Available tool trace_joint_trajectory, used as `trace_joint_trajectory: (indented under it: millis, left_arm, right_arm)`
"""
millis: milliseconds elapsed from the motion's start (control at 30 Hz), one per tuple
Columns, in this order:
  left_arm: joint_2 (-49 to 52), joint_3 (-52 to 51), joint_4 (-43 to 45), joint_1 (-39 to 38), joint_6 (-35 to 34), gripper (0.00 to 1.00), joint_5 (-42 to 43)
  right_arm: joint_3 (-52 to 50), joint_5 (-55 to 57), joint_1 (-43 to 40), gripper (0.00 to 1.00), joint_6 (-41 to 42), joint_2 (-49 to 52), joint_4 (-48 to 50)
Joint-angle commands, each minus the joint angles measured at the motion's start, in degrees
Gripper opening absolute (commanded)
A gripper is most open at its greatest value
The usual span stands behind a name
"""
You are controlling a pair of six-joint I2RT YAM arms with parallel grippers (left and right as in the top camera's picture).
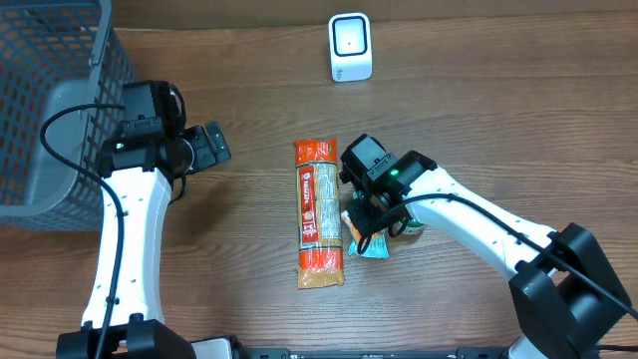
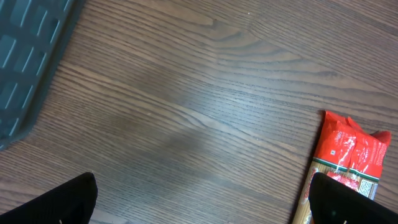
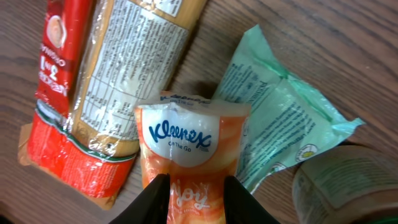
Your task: Scan the item barcode
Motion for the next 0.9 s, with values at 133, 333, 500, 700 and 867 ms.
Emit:
trace_joint_trajectory:
  millis: [133,333,500,700,867]
  left_arm:
    - [0.0,0.26,0.04,-0.07,0.68,1.0,0.24]
    - [0.0,0.26,0.04,-0.07,0.68,1.0,0.24]
    - [0.0,0.26,0.04,-0.07,0.66,1.0,0.24]
    - [0.0,0.26,0.04,-0.07,0.66,1.0,0.22]
    - [0.0,0.26,0.04,-0.07,0.68,1.0,0.24]
  right_arm:
    - [-0.13,-1.49,-0.13,0.49,-0.24,-0.24,-0.15]
    - [-0.13,-1.55,-0.11,0.64,-0.24,-0.24,-0.31]
    - [-0.13,-0.09,-0.13,0.69,-0.22,-0.24,-0.22]
    - [-0.13,-0.72,-0.11,0.68,-0.22,-0.24,-1.03]
    - [-0.13,-13.03,-0.04,0.65,-0.24,-0.24,-1.2]
